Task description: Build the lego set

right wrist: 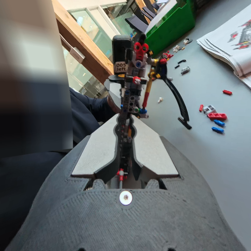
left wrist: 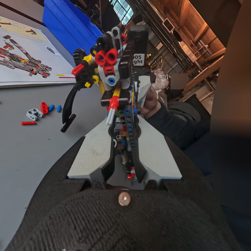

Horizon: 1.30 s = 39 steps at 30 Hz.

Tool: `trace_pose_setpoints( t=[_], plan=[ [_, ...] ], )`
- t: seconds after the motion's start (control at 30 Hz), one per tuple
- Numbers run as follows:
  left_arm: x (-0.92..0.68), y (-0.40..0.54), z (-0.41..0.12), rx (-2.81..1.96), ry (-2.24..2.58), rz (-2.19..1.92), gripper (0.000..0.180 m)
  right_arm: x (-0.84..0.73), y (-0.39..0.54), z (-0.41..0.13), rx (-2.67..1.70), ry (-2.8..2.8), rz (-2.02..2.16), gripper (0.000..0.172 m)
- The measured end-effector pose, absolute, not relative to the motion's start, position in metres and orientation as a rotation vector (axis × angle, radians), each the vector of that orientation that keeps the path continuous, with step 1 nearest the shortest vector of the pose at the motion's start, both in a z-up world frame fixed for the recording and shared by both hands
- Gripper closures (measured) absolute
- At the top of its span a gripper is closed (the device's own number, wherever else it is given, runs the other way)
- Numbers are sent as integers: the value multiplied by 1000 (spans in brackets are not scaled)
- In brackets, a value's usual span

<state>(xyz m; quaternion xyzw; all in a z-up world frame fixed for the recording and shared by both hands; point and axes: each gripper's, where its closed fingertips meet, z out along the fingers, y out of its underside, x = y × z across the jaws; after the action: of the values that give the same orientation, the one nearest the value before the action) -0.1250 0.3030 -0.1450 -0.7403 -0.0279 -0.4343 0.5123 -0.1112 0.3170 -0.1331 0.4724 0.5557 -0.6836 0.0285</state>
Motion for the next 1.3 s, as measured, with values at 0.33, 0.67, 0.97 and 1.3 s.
trace_pose_setpoints(
  t=[0.33, 0.67, 0.97, 1.3],
  plan=[
    [-144, 308, -149, -1747, -150, -1022, 154, -68, 302, -179, 1503, 1648, -1934, 164],
    [-156, 314, -156, -1756, -196, -1006, 153, -79, 308, -189, 1545, 1576, -1934, 168],
    [-150, 258, -195, -1894, -394, -1115, 142, -83, 302, -202, 1592, 1570, -1831, 167],
    [-101, 262, -212, -1969, -530, -1397, 145, -83, 298, -188, 1526, 1423, -1911, 167]
  ],
)
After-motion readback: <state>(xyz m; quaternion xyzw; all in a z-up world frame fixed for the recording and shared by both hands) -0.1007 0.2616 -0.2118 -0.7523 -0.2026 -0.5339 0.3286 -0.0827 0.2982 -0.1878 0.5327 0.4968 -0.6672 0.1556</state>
